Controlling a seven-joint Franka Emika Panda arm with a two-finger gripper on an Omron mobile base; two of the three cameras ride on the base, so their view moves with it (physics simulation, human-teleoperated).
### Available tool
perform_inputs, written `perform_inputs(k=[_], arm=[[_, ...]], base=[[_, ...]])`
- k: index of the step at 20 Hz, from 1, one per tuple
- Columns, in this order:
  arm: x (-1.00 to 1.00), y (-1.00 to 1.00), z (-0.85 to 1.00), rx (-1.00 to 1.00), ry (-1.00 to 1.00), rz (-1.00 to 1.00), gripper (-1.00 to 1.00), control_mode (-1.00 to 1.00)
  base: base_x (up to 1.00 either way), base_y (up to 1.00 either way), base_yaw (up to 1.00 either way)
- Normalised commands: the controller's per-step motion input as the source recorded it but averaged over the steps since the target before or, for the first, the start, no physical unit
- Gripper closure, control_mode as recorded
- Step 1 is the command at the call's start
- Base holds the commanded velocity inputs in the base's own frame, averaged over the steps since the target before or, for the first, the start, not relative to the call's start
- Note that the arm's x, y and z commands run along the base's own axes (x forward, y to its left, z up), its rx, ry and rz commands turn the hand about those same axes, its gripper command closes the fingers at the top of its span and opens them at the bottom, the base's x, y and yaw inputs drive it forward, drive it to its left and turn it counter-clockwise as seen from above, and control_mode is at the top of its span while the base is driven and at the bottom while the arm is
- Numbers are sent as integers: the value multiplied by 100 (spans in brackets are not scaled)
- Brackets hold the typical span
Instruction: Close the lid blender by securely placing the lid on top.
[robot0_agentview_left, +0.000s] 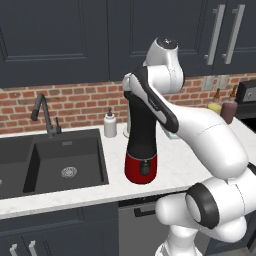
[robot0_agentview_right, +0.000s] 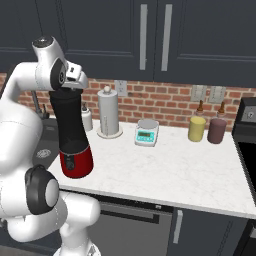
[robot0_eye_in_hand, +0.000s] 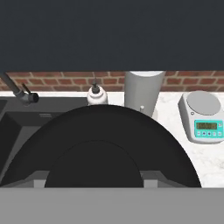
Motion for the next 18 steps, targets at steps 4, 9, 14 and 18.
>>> perform_inputs(k=[4, 9, 14, 18], arm=[[0, -11, -47, 0, -1, -1, 100, -100], [-3, -15, -40, 0, 0, -1, 100, -100], [-15, -16, -31, 0, 0, -1, 100, -100], [-25, -14, -27, 0, 0, -2, 100, -100]], base=[[0, 0, 0], [0, 0, 0], [0, 0, 0], [0, 0, 0]])
